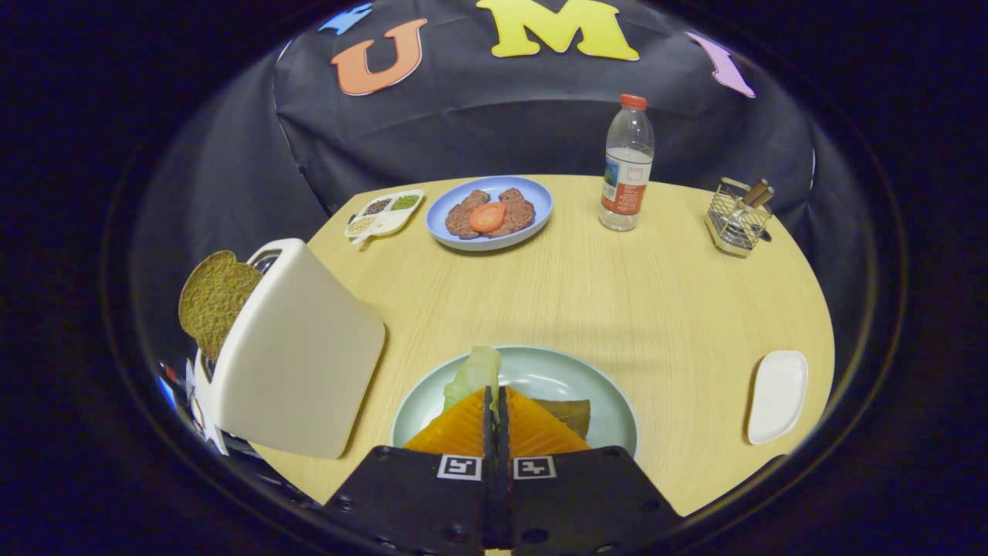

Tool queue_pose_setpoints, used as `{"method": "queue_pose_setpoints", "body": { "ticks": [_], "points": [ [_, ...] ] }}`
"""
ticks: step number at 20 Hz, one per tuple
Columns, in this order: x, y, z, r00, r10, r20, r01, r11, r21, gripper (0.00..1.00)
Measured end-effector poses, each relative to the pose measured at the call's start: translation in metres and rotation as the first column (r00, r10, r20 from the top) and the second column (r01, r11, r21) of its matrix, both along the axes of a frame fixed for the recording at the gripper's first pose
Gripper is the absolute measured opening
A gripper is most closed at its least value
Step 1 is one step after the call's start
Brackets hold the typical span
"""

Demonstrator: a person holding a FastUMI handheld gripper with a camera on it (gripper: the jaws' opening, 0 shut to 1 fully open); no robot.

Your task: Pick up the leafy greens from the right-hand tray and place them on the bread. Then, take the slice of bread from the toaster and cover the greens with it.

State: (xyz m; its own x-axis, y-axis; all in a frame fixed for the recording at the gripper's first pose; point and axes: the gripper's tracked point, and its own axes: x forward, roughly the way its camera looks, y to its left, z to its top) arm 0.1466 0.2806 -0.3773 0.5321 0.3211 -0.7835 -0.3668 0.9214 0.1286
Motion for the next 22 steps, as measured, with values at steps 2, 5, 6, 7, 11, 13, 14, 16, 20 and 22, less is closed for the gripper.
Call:
{"method": "queue_pose_setpoints", "body": {
  "ticks": [2,5,6,7,11,13,14,16,20,22],
  "points": [
    [0.006,-0.002,-0.01,1.0,-0.019,-0.01,0.018,1.0,-0.017,0.01],
    [0.01,-0.006,-0.017,1.0,-0.029,-0.008,0.028,0.998,-0.054,0.03],
    [0.01,-0.007,-0.017,1.0,-0.026,-0.003,0.025,0.998,-0.059,0.03],
    [0.01,-0.009,-0.015,1.0,-0.023,0.005,0.023,0.997,-0.068,0.08],
    [0.011,-0.014,-0.006,0.999,-0.006,0.047,0.011,0.994,-0.108,0.43],
    [0.01,-0.015,0.006,0.997,0.006,0.072,0.003,0.991,-0.131,0.62],
    [0.007,-0.012,0.014,0.996,0.017,0.083,-0.006,0.992,-0.129,0.73],
    [0.006,-0.006,0.037,0.992,0.029,0.124,-0.014,0.992,-0.125,0.84],
    [-0.002,0.017,0.086,0.98,0.056,0.193,-0.038,0.994,-0.099,0.97],
    [-0.008,0.034,0.109,0.97,0.076,0.23,-0.057,0.994,-0.089,0.98]
  ]
}}
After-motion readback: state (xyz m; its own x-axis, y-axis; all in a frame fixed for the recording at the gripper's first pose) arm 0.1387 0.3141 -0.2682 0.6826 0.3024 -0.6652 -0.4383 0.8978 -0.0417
